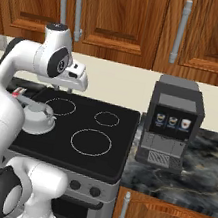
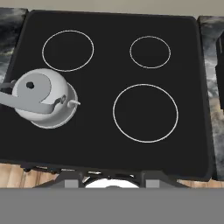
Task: Pick the pan from the cabinet and place it on the stove. Then turn on the stove burner for the pan.
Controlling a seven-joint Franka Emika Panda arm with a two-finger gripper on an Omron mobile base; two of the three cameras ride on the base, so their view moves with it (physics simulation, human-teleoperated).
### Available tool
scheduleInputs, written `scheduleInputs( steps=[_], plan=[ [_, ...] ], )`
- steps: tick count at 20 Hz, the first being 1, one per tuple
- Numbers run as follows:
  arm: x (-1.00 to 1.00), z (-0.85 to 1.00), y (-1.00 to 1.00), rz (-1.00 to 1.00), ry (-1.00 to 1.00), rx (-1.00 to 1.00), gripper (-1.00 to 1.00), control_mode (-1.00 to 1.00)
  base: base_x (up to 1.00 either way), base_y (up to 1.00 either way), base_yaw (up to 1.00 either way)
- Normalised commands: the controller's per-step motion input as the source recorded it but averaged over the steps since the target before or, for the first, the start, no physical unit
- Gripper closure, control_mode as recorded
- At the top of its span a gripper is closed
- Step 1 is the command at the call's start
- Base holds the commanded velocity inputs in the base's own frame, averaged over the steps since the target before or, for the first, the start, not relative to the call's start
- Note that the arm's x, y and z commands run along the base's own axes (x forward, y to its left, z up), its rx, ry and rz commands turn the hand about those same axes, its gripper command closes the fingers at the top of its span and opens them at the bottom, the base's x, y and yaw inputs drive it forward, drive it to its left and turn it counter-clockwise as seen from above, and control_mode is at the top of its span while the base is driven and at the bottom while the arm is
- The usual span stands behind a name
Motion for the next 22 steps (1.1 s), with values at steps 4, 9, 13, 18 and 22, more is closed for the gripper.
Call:
scheduleInputs(
  steps=[4, 9, 13, 18, 22],
  plan=[
    [-0.03, 0.0, 0.0, 0.0, -0.01, 0.0, -1.0, -1.0, 0.0, 0.0, 0.0],
    [-0.22, 0.01, 0.0, 0.0, -0.21, 0.0, -1.0, -1.0, 0.0, 0.0, 0.0],
    [-0.3, 0.14, 0.0, 0.0, -0.34, 0.0, -1.0, -1.0, 0.0, 0.0, 0.0],
    [-0.3, 0.26, -0.01, 0.0, -0.31, 0.0, -1.0, -1.0, 0.0, 0.0, 0.0],
    [-0.28, 0.37, 0.0, 0.0, -0.33, 0.0, -1.0, -1.0, 0.0, 0.0, 0.0]
  ],
)
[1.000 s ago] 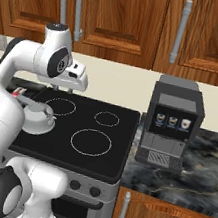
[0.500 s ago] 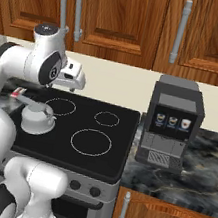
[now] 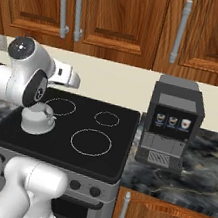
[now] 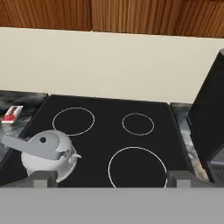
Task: Pick the pan from the cabinet and place it on the stove. Then turn on the stove burner for the pan.
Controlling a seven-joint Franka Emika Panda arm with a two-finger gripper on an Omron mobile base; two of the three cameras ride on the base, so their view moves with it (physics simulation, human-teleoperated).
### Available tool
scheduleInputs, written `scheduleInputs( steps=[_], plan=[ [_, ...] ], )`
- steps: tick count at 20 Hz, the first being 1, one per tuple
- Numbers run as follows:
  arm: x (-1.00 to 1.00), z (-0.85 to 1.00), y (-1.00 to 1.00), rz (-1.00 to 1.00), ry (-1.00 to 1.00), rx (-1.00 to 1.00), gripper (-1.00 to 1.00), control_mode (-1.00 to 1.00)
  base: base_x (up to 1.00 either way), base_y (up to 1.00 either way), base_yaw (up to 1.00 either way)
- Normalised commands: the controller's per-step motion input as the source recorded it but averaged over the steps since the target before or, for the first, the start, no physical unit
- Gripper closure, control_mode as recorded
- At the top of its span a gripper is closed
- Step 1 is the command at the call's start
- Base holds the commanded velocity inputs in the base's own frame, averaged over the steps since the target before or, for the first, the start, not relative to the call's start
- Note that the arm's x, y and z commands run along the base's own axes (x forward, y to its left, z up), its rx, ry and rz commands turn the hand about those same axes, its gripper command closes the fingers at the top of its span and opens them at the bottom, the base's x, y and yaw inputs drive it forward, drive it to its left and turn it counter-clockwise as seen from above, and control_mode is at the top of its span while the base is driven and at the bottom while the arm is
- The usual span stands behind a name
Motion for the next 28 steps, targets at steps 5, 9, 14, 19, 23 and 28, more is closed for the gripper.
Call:
scheduleInputs(
  steps=[5, 9, 14, 19, 23, 28],
  plan=[
    [-0.17, 0.45, 0.0, 0.0, -0.3, 0.0, -1.0, -1.0, 0.0, 0.0, 0.0],
    [-0.01, 0.54, 0.1, -0.03, -0.21, -0.03, -1.0, -1.0, 0.0, 0.0, 0.0],
    [0.0, 0.59, 0.03, -0.06, -0.15, -0.05, -1.0, -1.0, 0.0, 0.0, 0.0],
    [0.0, 0.51, 0.0, -0.05, -0.19, -0.07, -1.0, -1.0, 0.0, 0.0, 0.0],
    [0.0, 0.48, 0.02, 0.0, -0.2, -0.02, -1.0, -1.0, 0.0, 0.0, 0.0],
    [0.02, 0.45, 0.01, 0.0, -0.13, 0.0, -1.0, -1.0, 0.0, 0.0, 0.0]
  ],
)
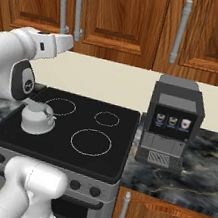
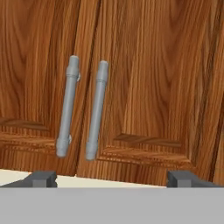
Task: Pick the pan from the cabinet and place it on the stove. Then turn on the stove burner for the pan.
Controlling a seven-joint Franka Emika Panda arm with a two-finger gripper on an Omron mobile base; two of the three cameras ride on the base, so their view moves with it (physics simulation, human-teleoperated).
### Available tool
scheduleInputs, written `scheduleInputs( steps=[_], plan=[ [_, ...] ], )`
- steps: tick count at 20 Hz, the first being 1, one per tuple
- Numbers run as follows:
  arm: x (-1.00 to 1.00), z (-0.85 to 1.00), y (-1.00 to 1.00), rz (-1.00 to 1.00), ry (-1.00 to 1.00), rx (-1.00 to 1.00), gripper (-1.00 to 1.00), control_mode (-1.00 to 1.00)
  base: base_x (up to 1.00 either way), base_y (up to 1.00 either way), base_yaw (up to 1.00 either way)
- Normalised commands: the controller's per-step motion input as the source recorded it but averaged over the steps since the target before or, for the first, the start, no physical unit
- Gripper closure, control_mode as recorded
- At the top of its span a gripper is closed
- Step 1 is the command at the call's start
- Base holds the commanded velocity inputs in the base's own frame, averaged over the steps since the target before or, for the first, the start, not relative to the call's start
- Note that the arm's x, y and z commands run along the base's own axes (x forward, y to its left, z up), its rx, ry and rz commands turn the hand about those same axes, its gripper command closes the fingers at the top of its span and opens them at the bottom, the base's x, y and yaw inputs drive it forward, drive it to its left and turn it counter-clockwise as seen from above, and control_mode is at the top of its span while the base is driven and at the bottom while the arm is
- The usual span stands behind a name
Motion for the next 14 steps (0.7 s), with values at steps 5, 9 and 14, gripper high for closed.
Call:
scheduleInputs(
  steps=[5, 9, 14],
  plan=[
    [0.13, 0.34, 0.05, 0.01, -0.1, 0.0, -1.0, -1.0, 0.0, 0.0, 0.0],
    [0.17, 0.08, 0.18, 0.01, -0.04, 0.0, -1.0, -1.0, 0.0, 0.0, 0.0],
    [0.22, 0.0, 0.15, 0.01, -0.02, 0.0, -1.0, -1.0, 0.0, 0.0, 0.0]
  ],
)
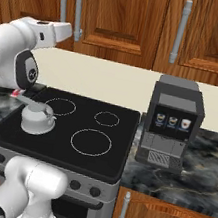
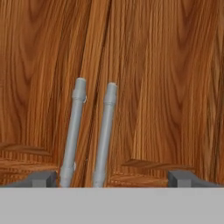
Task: Pick the pan from the cabinet and place it on the stove. Then turn on the stove burner for the pan.
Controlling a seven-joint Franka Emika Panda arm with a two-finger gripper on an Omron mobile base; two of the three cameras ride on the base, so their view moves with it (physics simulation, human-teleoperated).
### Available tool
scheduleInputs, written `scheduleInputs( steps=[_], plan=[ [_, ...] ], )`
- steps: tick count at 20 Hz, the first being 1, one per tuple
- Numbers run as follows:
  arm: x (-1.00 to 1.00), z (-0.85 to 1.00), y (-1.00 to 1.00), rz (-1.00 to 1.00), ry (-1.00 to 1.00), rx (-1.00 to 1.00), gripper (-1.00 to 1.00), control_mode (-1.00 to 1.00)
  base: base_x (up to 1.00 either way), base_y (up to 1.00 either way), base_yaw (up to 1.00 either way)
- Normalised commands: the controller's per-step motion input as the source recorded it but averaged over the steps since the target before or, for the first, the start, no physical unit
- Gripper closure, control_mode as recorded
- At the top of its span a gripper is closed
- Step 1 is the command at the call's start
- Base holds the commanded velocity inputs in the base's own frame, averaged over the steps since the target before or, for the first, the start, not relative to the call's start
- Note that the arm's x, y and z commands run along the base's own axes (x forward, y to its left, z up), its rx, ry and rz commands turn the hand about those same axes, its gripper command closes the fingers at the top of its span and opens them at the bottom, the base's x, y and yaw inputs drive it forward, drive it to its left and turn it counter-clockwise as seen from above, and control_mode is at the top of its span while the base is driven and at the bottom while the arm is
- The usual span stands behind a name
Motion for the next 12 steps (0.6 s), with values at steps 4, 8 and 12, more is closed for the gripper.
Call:
scheduleInputs(
  steps=[4, 8, 12],
  plan=[
    [0.31, 0.0, 0.0, 0.0, -0.05, 0.0, -1.0, -1.0, 0.0, 0.0, 0.0],
    [0.32, 0.0, -0.05, 0.01, -0.1, 0.0, -1.0, -1.0, 0.0, 0.0, 0.0],
    [0.37, 0.0, -0.05, 0.0, -0.05, 0.0, -1.0, -1.0, 0.0, 0.0, 0.0]
  ],
)
